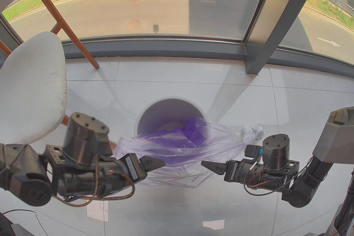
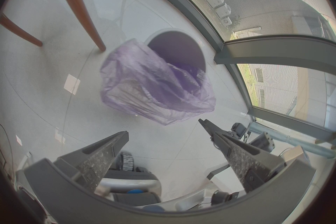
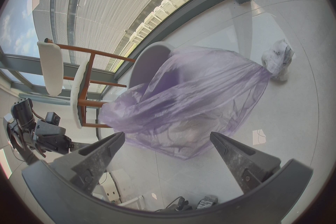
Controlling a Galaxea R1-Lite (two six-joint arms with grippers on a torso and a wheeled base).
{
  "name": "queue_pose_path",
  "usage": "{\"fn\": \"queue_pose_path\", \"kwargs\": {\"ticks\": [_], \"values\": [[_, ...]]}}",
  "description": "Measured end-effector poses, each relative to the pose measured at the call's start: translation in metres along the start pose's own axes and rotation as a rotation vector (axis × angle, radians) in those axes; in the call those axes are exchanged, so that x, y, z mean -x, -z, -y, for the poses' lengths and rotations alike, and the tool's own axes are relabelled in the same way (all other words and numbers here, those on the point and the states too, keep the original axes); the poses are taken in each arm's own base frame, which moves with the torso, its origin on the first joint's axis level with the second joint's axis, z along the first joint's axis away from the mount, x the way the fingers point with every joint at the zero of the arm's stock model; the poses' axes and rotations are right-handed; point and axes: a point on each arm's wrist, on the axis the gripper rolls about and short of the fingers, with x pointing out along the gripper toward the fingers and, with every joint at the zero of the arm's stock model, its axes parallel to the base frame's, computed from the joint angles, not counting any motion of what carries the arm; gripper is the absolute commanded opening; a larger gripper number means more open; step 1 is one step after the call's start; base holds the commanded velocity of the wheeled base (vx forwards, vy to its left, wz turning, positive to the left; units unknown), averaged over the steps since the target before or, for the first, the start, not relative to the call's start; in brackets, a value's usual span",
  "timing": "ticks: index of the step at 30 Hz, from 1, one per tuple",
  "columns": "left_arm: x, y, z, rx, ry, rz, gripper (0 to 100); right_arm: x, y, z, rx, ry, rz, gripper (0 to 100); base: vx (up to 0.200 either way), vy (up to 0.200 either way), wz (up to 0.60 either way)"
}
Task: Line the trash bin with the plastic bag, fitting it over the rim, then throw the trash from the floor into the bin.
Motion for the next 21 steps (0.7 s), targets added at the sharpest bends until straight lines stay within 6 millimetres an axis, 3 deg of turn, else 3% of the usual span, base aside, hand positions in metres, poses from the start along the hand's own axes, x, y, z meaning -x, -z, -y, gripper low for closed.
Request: {"fn": "queue_pose_path", "kwargs": {"ticks": [5, 10, 14, 21], "values": [[-0.03, -0.006, 0.016, 0.063, 0.009, -0.008, 100, -0.011, -0.006, 0.002, -0.041, 0.024, 0.059, 100, 0.0, 0.0, 0.0], [-0.052, -0.006, 0.017, 0.084, -0.023, -0.018, 100, -0.02, -0.011, 0.005, -0.077, 0.039, 0.099, 100, 0.0, 0.0, 0.0], [-0.06, -0.007, 0.014, 0.089, -0.046, -0.019, 100, -0.025, -0.013, 0.008, -0.084, 0.048, 0.108, 100, 0.0, 0.0, 0.0], [-0.065, -0.026, 0.004, 0.134, -0.076, 0.036, 100, -0.036, -0.019, 0.006, -0.095, 0.041, 0.143, 100, 0.0, 0.0, 0.0]]}}
